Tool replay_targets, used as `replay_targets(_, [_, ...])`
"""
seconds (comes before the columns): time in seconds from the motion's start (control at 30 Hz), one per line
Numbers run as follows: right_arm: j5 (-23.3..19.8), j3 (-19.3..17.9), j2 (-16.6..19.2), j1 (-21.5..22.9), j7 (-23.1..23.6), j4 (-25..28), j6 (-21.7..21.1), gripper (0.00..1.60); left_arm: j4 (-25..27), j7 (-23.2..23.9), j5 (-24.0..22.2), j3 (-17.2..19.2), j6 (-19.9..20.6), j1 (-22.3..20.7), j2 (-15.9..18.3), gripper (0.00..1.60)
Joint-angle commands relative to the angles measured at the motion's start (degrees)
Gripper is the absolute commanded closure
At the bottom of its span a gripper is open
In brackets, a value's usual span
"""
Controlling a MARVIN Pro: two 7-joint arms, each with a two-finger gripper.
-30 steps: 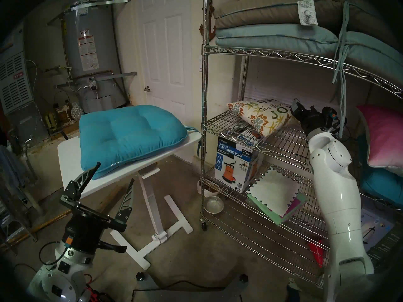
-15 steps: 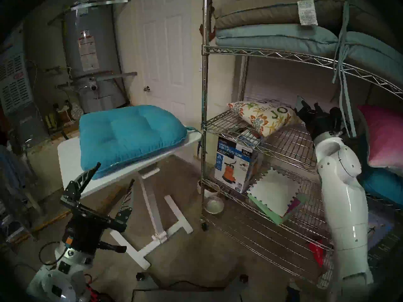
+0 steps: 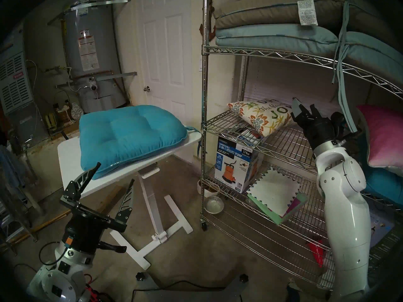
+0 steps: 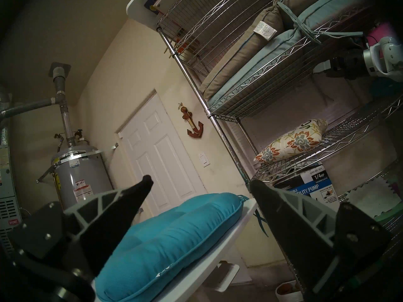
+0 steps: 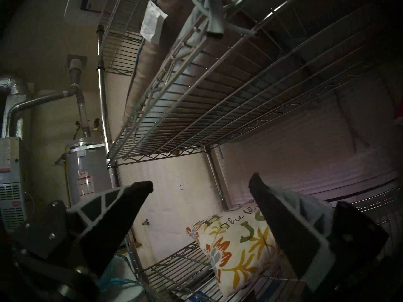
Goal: Put cushion on the shelf
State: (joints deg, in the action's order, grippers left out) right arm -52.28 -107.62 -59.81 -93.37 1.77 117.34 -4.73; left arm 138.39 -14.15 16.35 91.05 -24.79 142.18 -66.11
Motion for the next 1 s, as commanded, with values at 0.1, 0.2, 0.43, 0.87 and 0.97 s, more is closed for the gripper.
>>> replay_targets(0.1, [-1.10, -3.30, -2.51, -8.54, 1.02, 8.48, -0.83, 0.00, 1.61, -0.12, -0.10, 0.03, 0.00, -0.12, -0.06, 0.00])
replay_targets(0.2, [-0.83, -3.72, -3.25, -11.27, 1.37, 11.16, -1.60, 0.00, 1.61, -0.15, -0.10, 0.02, 0.00, -0.13, -0.04, 0.00])
replay_targets(0.43, [-0.80, -6.17, -5.88, -16.45, 1.17, 16.53, -3.80, 0.00, 1.61, -0.24, -0.12, 0.01, 0.01, -0.14, 0.00, 0.00])
replay_targets(0.87, [-0.92, -12.02, -10.81, -25.90, 1.44, 22.66, -8.14, 0.00, 1.61, -0.40, -0.16, -0.04, 0.05, -0.19, 0.08, 0.00])
replay_targets(0.97, [-1.02, -12.66, -11.25, -26.76, 1.77, 22.66, -8.46, 0.00, 1.61, -0.42, -0.17, -0.05, 0.05, -0.19, 0.09, 0.00])
